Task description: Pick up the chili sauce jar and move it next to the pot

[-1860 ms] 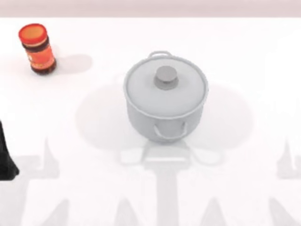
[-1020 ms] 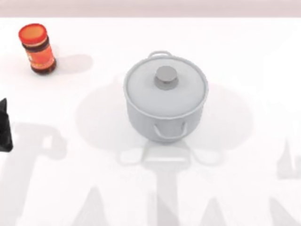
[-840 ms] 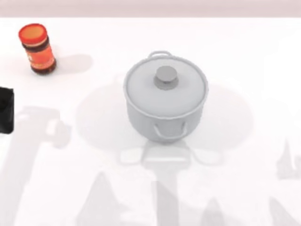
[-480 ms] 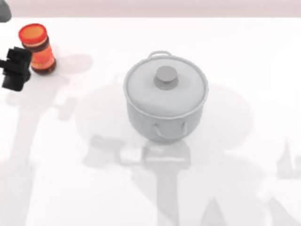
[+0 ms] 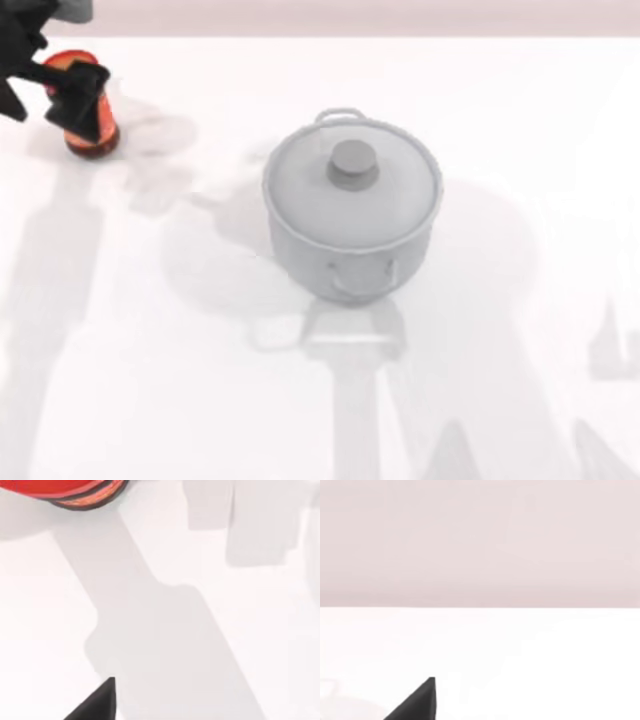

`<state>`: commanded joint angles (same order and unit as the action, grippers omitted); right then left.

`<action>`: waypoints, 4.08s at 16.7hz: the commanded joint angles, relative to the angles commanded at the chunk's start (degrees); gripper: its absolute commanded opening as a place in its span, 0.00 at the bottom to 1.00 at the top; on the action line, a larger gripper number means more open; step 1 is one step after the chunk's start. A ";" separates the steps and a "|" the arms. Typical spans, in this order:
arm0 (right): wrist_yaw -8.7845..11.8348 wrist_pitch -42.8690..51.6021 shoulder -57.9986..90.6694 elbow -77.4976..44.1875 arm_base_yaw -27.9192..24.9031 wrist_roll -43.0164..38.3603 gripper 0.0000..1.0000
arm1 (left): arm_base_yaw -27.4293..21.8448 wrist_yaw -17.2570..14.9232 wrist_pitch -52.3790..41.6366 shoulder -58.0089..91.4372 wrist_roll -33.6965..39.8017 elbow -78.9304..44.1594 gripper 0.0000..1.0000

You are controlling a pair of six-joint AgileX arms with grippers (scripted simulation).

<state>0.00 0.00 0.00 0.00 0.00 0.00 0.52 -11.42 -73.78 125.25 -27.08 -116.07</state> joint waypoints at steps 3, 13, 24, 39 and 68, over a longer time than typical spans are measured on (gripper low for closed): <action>0.00 0.00 0.00 0.00 0.00 0.00 1.00 | 0.65 -0.29 -5.58 12.36 -3.51 -16.52 1.00; 0.00 0.00 0.00 0.00 0.00 0.00 1.00 | 2.37 -0.05 -11.84 31.29 -10.12 -49.77 1.00; 0.00 0.00 0.00 0.00 0.00 0.00 1.00 | 1.84 0.05 -11.90 36.13 -9.62 -54.62 1.00; 0.00 0.00 0.00 0.00 0.00 0.00 1.00 | 1.39 0.05 -11.89 42.00 -9.19 -60.58 0.55; 0.00 0.00 0.00 0.00 0.00 0.00 1.00 | 3.06 0.40 -1.66 11.84 -9.63 -18.50 0.00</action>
<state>0.00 0.00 0.00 0.00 0.00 0.00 3.58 -11.02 -75.44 137.09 -36.71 -134.57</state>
